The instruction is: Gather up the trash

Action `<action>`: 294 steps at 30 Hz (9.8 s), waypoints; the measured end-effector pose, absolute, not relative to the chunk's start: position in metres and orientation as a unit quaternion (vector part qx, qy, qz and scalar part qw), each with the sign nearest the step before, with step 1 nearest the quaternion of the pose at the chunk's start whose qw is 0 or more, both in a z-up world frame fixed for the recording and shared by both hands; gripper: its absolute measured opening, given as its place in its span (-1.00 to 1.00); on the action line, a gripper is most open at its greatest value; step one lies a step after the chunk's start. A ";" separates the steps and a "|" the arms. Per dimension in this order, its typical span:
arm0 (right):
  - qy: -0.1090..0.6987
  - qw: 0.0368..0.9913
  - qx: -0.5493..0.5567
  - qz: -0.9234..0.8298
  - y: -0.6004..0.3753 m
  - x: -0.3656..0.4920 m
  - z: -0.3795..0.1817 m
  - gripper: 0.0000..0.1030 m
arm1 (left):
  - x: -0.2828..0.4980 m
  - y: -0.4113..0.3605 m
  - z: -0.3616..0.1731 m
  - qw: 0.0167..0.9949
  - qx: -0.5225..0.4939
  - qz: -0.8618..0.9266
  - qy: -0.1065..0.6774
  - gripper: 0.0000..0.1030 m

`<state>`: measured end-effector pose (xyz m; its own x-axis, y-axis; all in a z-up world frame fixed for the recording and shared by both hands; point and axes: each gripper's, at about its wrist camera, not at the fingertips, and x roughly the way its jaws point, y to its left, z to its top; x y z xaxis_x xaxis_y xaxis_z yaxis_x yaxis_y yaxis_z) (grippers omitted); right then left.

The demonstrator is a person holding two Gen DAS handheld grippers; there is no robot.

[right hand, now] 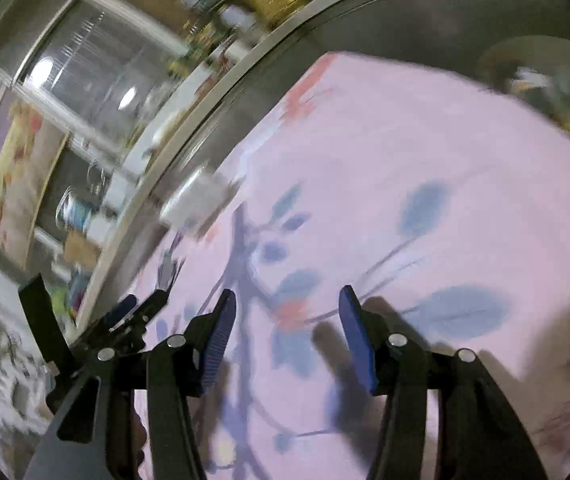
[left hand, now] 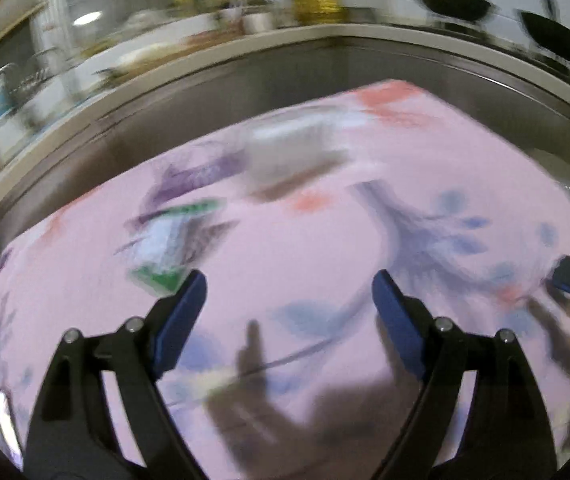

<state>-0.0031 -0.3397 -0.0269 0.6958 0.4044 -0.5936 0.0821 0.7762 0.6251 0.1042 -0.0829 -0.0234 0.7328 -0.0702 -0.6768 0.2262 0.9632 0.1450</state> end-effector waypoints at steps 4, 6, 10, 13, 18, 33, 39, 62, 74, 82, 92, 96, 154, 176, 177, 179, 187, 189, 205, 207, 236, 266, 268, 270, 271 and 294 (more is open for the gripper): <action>0.408 0.862 0.275 0.124 -0.291 0.007 -0.025 0.00 | 0.108 -0.013 -0.031 0.926 0.059 -0.025 0.371 0.58; 0.421 0.860 0.253 0.141 -0.267 0.017 -0.021 0.00 | 0.114 0.017 -0.031 0.927 0.022 -0.012 0.375 0.58; 0.431 0.857 0.239 0.150 -0.247 0.046 -0.009 0.00 | 0.130 0.037 -0.026 0.932 0.002 -0.021 0.363 0.58; 0.438 0.845 0.265 0.152 -0.242 0.077 -0.001 0.01 | 0.148 0.033 -0.024 0.929 0.002 -0.056 0.367 0.58; 0.424 0.841 0.313 0.125 -0.241 0.143 0.018 0.17 | 0.179 0.009 -0.034 0.922 0.029 -0.088 0.376 0.58; 0.474 0.772 0.423 0.037 -0.238 0.235 -0.021 0.18 | 0.204 0.026 -0.053 0.907 -0.021 -0.096 0.410 -0.23; 0.467 0.797 0.369 0.104 -0.243 0.191 -0.015 -0.40 | 0.185 0.036 -0.053 0.899 -0.057 -0.113 0.420 -0.34; 0.403 0.797 0.405 0.197 -0.300 -0.006 -0.034 -0.46 | 0.070 -0.042 -0.053 0.872 -0.033 -0.204 0.444 -0.37; 0.398 0.793 0.414 0.206 -0.309 -0.017 -0.040 -0.47 | 0.062 -0.056 -0.046 0.881 -0.004 -0.180 0.437 -0.37; 0.414 0.792 0.396 0.210 -0.298 -0.017 -0.044 -0.47 | 0.056 -0.047 -0.042 0.888 0.002 -0.163 0.430 -0.37; 0.402 0.843 0.336 0.120 -0.299 -0.023 -0.034 -0.04 | 0.056 -0.040 -0.048 0.886 -0.002 -0.151 0.438 -0.37; 0.382 0.869 0.299 0.099 -0.298 -0.028 -0.025 0.32 | 0.057 -0.039 -0.049 0.886 -0.003 -0.147 0.439 -0.37; 0.404 0.910 0.072 0.057 -0.203 0.005 -0.032 0.55 | 0.061 -0.010 -0.069 0.900 0.029 -0.084 0.427 0.54; 0.396 0.906 0.113 0.098 -0.215 0.005 -0.035 0.90 | 0.061 0.003 -0.075 0.899 0.038 -0.088 0.426 0.90; 0.389 0.906 0.131 0.101 -0.219 0.004 -0.034 0.90 | 0.061 0.003 -0.074 0.899 0.039 -0.090 0.426 0.90; 0.381 0.906 0.148 0.110 -0.225 0.003 -0.035 0.90 | 0.059 0.004 -0.074 0.898 0.044 -0.093 0.428 0.89; 0.385 0.909 0.134 0.082 -0.218 -0.008 -0.031 0.89 | 0.044 0.027 -0.066 0.905 0.017 -0.084 0.417 0.89; 0.388 0.909 0.128 0.079 -0.217 -0.006 -0.027 0.89 | 0.043 0.031 -0.059 0.912 0.015 -0.086 0.401 0.89; 0.408 0.904 0.080 0.102 -0.210 0.020 -0.028 0.17 | 0.075 -0.006 -0.065 0.895 0.054 -0.136 0.422 -0.35; 0.399 0.906 0.091 0.108 -0.216 0.016 -0.025 0.13 | 0.075 -0.012 -0.058 0.896 0.045 -0.151 0.416 -0.43; 0.285 0.913 0.269 -0.114 -0.574 -0.027 0.012 0.13 | 0.144 -0.440 0.019 0.809 0.151 -0.423 0.380 -0.46; 0.278 0.909 0.268 -0.158 -0.621 -0.012 -0.003 0.62 | 0.153 -0.494 -0.010 0.832 0.192 -0.377 0.360 0.59; 0.272 0.910 0.272 -0.155 -0.616 -0.018 0.002 0.62 | 0.145 -0.483 0.000 0.839 0.190 -0.373 0.348 0.59; 0.266 0.910 0.276 -0.155 -0.608 -0.025 0.007 0.62 | 0.135 -0.474 0.008 0.844 0.190 -0.370 0.339 0.63; 0.262 0.911 0.279 -0.156 -0.603 -0.030 0.009 0.62 | 0.130 -0.469 0.013 0.847 0.190 -0.368 0.333 0.68; 0.225 0.919 0.263 -0.187 -0.471 -0.098 0.061 0.74 | 0.057 -0.313 0.071 0.896 0.141 -0.330 0.263 0.88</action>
